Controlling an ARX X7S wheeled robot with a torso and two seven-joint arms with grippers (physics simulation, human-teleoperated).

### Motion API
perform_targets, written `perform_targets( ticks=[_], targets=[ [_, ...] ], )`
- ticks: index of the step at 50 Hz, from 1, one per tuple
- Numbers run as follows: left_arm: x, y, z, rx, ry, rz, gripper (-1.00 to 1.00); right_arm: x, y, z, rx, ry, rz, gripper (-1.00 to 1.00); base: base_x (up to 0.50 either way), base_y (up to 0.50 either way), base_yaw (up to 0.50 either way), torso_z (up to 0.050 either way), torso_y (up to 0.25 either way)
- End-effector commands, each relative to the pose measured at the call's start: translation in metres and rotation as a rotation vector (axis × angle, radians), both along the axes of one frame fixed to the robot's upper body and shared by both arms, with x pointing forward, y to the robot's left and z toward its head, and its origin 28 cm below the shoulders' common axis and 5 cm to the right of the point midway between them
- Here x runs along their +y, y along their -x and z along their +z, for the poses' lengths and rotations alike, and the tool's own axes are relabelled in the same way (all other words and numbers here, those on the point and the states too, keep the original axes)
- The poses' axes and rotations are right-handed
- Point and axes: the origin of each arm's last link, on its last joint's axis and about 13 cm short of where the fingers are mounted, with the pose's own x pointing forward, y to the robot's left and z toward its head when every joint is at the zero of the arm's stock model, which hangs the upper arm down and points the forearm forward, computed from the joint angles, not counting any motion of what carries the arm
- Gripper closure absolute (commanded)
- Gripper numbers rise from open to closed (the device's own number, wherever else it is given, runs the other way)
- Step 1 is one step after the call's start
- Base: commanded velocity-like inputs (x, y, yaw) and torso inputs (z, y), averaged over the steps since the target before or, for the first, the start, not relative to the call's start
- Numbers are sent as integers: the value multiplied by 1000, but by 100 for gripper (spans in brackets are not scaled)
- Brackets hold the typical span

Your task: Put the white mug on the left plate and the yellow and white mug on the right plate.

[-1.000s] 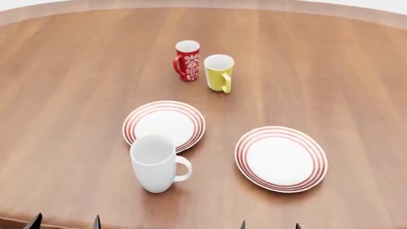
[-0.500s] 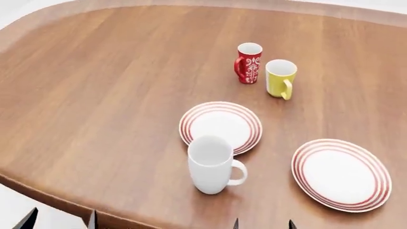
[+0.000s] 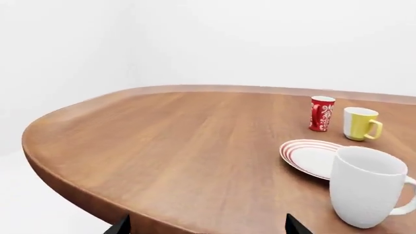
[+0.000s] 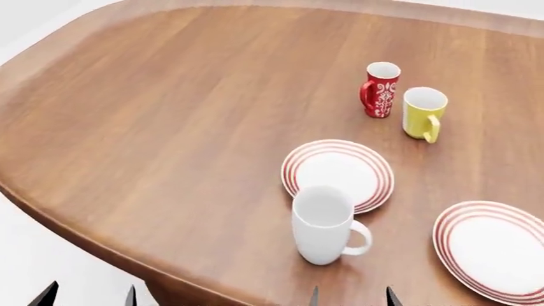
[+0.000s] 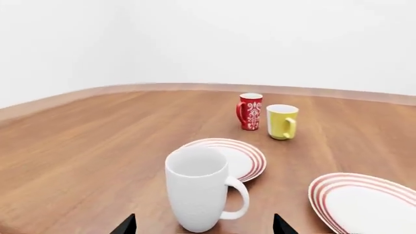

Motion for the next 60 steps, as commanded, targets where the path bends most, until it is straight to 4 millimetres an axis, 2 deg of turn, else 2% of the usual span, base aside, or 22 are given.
perform_targets(
  ticks=[1, 5, 12, 21, 26, 31, 35, 48, 55, 60],
  targets=[
    [-1, 2, 6, -1, 16, -26, -100, -5, -6, 17, -23, 5, -8, -100, 97, -493, 0, 0, 0],
    [2, 0, 12, -4, 42, 1, -100, -2, -5, 18, -25, -4, -9, -100, 63, -504, 0, 0, 0],
    [4, 1, 10, 2, 59, 13, -100, -1, -7, 8, -2, -7, -8, -100, 48, -509, 0, 0, 0],
    [6, -8, 31, -26, 32, 29, -100, -5, -6, 9, -9, -20, -23, -100, 49, -509, 0, 0, 0],
    [6, 0, 34, -11, 72, 0, -100, -5, -8, 5, 3, -17, -25, -100, 50, -508, 0, 0, 0],
    [5, -1, 27, -36, 27, 30, -100, -6, -4, 7, 20, -14, -32, -100, 0, 0, 0, 0, 0],
    [6, 3, 32, -23, 85, 9, -100, -8, -3, 8, 7, -29, -42, -100, 363, 114, 0, 0, 0],
    [8, 2, 33, -37, 76, 15, -100, -8, -3, 7, -2, -25, -63, -100, 477, 149, 0, 0, 0],
    [7, 2, 32, -32, 79, 6, -100, -8, -4, 9, -1, -41, -66, -100, 27, 8, 0, 0, 0],
    [8, 3, 32, -31, 72, -3, -100, -6, -3, 9, 14, -37, -53, -100, 477, 149, 0, 0, 0]
  ],
)
